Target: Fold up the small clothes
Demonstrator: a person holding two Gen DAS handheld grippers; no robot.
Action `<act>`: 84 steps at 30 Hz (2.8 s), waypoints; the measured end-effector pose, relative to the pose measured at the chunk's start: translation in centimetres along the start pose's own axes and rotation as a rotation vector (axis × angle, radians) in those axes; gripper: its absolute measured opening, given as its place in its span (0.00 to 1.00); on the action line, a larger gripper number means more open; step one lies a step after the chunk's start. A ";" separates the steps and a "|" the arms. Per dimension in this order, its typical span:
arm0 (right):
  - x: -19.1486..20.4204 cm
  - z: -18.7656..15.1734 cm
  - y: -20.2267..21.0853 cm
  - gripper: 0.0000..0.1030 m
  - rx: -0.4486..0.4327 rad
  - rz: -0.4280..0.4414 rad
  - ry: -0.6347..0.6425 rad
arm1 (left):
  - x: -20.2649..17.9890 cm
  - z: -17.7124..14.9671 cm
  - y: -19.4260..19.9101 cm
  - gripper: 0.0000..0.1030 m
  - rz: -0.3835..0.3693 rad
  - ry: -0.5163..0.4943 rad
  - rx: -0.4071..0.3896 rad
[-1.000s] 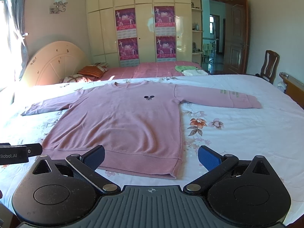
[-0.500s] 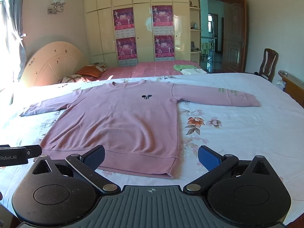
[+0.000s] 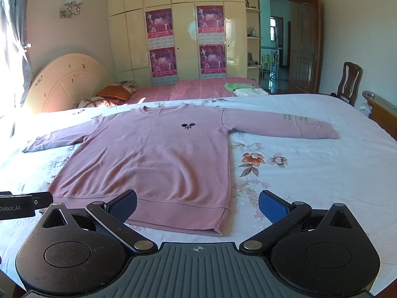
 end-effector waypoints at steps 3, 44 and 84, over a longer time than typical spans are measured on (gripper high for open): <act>-0.4 0.3 -0.6 1.00 0.003 -0.011 -0.008 | -0.2 0.3 -0.7 1.00 -0.003 -0.002 0.012; -19.3 10.0 -18.5 0.66 0.031 -0.197 -0.294 | -8.2 11.4 -19.1 0.90 -0.036 -0.060 0.064; -39.5 10.6 -23.6 0.09 -0.050 -0.255 -0.689 | -11.3 14.2 -29.2 0.78 0.012 0.091 0.173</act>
Point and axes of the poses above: each gripper's, at about its wrist camera, not at the fingertips, and y roughly against the way its jaws point, x to its left, z to its top, the point moved 3 cm from there along -y, roughly the way its jaws point, and after that the axes turned 1 degree about x, right-handed, at the moved point
